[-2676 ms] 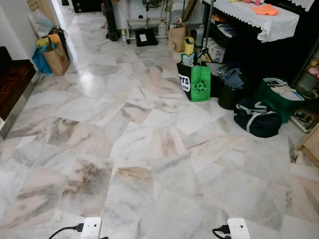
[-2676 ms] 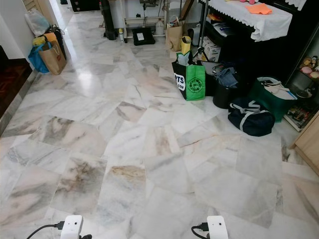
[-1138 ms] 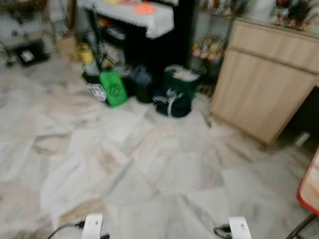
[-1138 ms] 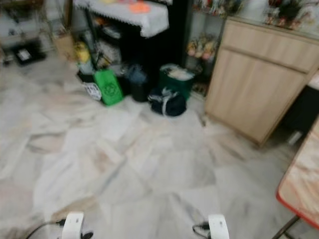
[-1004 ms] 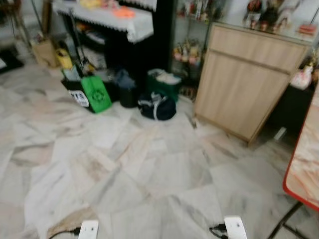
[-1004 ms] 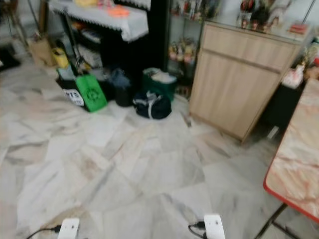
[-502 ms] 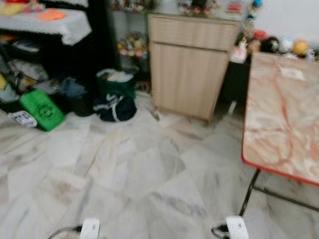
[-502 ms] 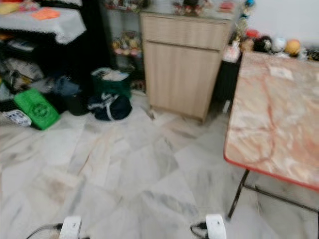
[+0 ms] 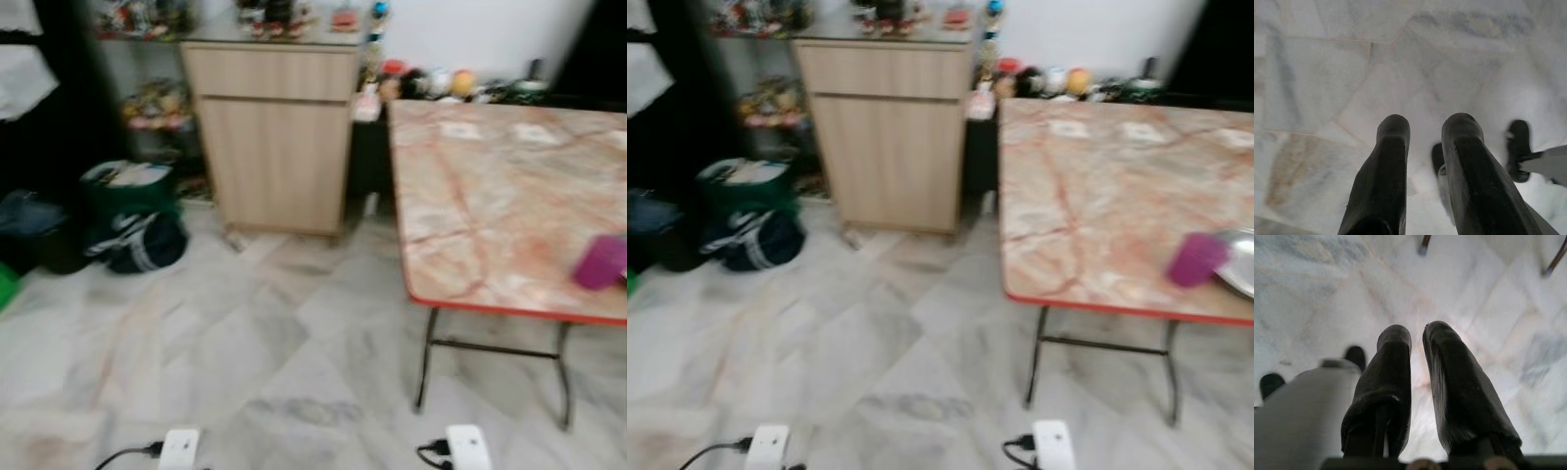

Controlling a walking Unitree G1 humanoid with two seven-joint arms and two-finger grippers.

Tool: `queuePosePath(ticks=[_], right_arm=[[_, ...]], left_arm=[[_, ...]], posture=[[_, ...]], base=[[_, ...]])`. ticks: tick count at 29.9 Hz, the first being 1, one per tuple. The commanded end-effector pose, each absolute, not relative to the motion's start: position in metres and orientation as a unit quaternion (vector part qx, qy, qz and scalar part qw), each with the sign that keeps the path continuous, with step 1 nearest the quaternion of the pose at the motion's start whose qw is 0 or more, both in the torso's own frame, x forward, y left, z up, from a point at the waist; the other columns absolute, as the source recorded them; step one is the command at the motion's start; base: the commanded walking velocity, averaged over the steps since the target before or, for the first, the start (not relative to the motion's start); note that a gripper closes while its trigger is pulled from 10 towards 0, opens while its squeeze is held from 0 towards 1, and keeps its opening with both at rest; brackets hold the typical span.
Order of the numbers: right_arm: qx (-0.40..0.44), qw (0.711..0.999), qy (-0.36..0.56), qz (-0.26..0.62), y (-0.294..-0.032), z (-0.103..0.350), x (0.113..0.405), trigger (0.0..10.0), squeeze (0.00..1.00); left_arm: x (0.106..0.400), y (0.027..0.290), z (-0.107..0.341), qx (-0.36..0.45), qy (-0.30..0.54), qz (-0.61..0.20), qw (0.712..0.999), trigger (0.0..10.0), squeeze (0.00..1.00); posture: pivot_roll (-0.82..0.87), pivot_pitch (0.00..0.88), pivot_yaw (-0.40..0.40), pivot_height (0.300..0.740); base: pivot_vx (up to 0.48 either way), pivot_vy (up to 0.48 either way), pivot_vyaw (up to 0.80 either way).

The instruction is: Setting the table

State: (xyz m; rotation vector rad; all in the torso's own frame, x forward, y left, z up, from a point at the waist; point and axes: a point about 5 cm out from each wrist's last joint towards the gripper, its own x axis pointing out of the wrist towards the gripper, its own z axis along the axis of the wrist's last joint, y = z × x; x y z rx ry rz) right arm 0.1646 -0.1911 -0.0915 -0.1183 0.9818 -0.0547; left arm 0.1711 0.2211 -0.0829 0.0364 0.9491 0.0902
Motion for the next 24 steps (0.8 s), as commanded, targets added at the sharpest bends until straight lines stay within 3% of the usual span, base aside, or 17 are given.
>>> queuePosePath(ticks=[1, 9, 14, 24], right_arm=[[0.126, 0.881, 0.441, -0.12, -0.221, -0.079, 0.183, 10.0, 0.0], [0.138, 0.881, 0.434, -0.129, -0.215, -0.079, 0.185, 10.0, 0.0], [0.139, 0.878, 0.44, -0.126, -0.205, -0.082, 0.184, 10.0, 0.0], [0.135, 0.88, 0.437, -0.126, -0.21, -0.079, 0.187, 10.0, 0.0]], left_arm=[[0.206, 0.221, -0.065, 0.057, 0.418, 0.026, 0.906, 10.0, 0.0], [0.202, 0.222, -0.067, 0.069, 0.426, 0.02, 0.902, 10.0, 0.0], [0.2, 0.225, -0.068, 0.072, 0.429, 0.025, 0.9, 10.0, 0.0], [0.199, 0.229, -0.067, 0.074, 0.43, 0.028, 0.9, 10.0, 0.0]], posture=[[-0.05, 0.0, 0.036, 0.74], [-0.05, 0.0, 0.037, 0.74], [-0.04, 0.0, 0.035, 0.74], [-0.05, 0.0, 0.033, 0.74]], base=[[0.0, 0.0, 0.0], [0.0, 0.0, 0.0], [0.0, -0.437, 0.0], [0.0, -0.434, 0.0]])
